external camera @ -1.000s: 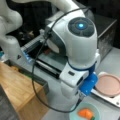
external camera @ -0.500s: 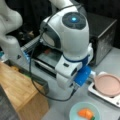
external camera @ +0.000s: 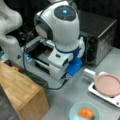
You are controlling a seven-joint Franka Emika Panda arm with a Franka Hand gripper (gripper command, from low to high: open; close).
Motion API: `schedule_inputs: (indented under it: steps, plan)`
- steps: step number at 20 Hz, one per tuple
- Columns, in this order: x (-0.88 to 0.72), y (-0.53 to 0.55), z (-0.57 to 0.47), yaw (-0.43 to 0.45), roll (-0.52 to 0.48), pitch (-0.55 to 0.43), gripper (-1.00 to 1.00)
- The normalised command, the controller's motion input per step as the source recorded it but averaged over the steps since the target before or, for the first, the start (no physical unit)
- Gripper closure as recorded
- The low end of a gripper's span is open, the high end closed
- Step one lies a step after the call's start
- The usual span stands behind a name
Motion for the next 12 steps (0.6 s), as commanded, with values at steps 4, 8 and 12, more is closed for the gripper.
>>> schedule_inputs:
  steps: [4,8,12]
  plan:
    - [-0.35,0.13,-0.18,-0.053,-0.206,-0.249,-1.00]
    - [-0.22,0.09,-0.13,-0.009,-0.171,-0.183,-1.00]
    - [-0.14,0.06,-0.05,0.025,-0.136,-0.125,-1.00]
